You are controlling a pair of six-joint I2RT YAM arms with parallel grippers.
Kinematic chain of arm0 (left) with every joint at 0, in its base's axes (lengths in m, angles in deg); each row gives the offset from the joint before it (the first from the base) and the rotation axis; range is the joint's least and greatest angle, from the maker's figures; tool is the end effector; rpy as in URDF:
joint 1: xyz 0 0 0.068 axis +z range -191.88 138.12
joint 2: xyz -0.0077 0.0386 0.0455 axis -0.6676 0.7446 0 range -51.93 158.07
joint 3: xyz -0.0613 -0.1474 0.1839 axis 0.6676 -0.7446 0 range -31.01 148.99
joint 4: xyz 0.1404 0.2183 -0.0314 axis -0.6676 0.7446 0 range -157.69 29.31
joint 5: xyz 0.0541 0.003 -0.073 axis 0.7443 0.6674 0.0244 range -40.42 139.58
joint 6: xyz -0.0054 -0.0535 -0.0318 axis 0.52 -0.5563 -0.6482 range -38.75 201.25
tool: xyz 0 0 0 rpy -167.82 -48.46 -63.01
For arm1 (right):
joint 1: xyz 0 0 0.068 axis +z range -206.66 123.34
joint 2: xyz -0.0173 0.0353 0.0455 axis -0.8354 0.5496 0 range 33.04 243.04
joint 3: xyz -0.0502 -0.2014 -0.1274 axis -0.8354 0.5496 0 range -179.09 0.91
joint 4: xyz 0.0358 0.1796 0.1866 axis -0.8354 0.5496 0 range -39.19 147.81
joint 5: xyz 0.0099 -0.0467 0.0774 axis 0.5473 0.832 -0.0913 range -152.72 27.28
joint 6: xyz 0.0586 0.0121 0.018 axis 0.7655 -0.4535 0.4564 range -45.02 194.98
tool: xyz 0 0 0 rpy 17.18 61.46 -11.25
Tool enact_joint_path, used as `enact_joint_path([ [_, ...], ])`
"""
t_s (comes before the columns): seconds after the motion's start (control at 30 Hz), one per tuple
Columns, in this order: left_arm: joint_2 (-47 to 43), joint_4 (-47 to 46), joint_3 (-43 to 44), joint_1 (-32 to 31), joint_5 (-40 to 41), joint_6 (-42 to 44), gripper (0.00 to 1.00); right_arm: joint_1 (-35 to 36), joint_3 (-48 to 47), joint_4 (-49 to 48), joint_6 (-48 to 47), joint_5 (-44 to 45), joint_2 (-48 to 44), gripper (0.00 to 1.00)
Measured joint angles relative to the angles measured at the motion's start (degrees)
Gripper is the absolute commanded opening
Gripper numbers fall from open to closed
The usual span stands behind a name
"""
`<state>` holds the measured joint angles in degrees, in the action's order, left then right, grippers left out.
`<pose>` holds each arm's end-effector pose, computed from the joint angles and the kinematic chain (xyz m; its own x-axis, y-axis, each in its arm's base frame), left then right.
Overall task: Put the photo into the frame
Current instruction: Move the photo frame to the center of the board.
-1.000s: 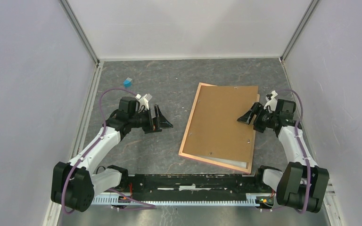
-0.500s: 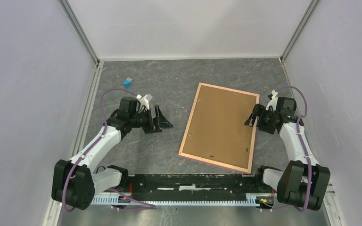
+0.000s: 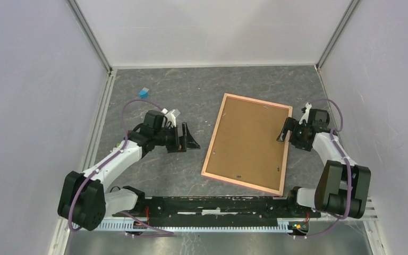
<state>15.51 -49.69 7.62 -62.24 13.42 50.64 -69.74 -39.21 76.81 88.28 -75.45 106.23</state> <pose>0.2255 -0.1137 0.1818 -0.9241 -0.0956 -0.3701 0.2196 0.6596 -0.7188 0.2482 -0.0470 0.1504 -0.7877 0.4134 -0.4568 0.2996 0.9049 0.3023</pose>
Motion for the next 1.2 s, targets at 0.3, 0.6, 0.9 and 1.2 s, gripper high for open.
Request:
enact_joint_path([
  [0.3, 6.60, -6.01, 0.02, -11.63, 12.26, -3.54, 0.80, 5.79, 2.43, -4.07, -3.74, -3.21, 3.80, 0.98],
  [0.6, 17.16, -4.17, 7.50, -19.43, 23.85, -2.95, 0.69, 14.60, -1.29, -8.20, -4.04, -1.31, 10.21, 0.96],
  [0.9, 23.93, 1.97, 14.95, -23.71, 35.15, 0.31, 0.65, 16.72, -4.68, -8.76, -4.68, -1.31, 13.90, 0.96],
  [1.2, 19.96, 6.34, 15.39, -24.50, 44.13, 1.81, 0.69, 16.72, -4.68, -8.76, -5.27, -1.29, 13.90, 0.96],
])
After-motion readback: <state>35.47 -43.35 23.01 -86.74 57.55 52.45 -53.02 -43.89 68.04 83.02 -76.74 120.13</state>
